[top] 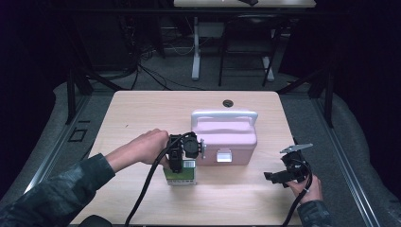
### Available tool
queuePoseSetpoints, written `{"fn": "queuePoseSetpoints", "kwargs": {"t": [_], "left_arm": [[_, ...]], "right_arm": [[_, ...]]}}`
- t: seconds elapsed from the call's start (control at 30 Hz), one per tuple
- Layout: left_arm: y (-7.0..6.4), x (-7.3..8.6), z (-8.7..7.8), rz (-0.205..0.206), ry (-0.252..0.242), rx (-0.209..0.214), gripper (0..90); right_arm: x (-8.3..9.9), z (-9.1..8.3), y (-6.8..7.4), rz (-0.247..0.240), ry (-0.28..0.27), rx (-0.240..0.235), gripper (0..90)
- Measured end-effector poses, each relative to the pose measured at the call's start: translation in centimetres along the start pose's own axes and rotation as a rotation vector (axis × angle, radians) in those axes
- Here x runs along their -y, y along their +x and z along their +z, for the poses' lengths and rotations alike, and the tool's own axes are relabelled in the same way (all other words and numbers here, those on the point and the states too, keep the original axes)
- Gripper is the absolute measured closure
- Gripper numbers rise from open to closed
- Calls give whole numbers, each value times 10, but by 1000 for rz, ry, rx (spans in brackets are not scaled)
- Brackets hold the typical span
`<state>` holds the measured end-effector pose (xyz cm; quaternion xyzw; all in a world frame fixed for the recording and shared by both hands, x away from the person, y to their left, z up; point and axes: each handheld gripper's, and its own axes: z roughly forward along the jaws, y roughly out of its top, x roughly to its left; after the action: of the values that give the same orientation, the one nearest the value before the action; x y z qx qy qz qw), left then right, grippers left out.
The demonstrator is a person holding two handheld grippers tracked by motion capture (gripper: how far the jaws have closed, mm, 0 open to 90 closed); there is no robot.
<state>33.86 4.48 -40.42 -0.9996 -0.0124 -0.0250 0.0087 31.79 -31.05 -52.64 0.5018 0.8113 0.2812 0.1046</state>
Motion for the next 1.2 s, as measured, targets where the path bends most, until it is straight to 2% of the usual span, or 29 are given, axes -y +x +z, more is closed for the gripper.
{"fn": "queuePoseSetpoints", "kwargs": {"t": [0.2, 0.57, 0.83, 0.97, 1.2], "left_arm": [[3, 16, -2, -45, -6, -3, 636], [9, 35, -3, -109, -13, -15, 636], [19, 52, -4, -178, -18, -15, 636], [24, 57, -4, -199, -16, -21, 636], [36, 69, -4, -273, -16, -32, 636]], "right_arm": [[0, 0, 0, -1, 1, 3, 0], [0, 0, 0, -4, 3, 5, 0], [0, 0, 0, 0, 3, 5, 0], [0, 0, 0, 0, 1, 3, 0], [0, 0, 0, -2, 2, 6, 0]]}}
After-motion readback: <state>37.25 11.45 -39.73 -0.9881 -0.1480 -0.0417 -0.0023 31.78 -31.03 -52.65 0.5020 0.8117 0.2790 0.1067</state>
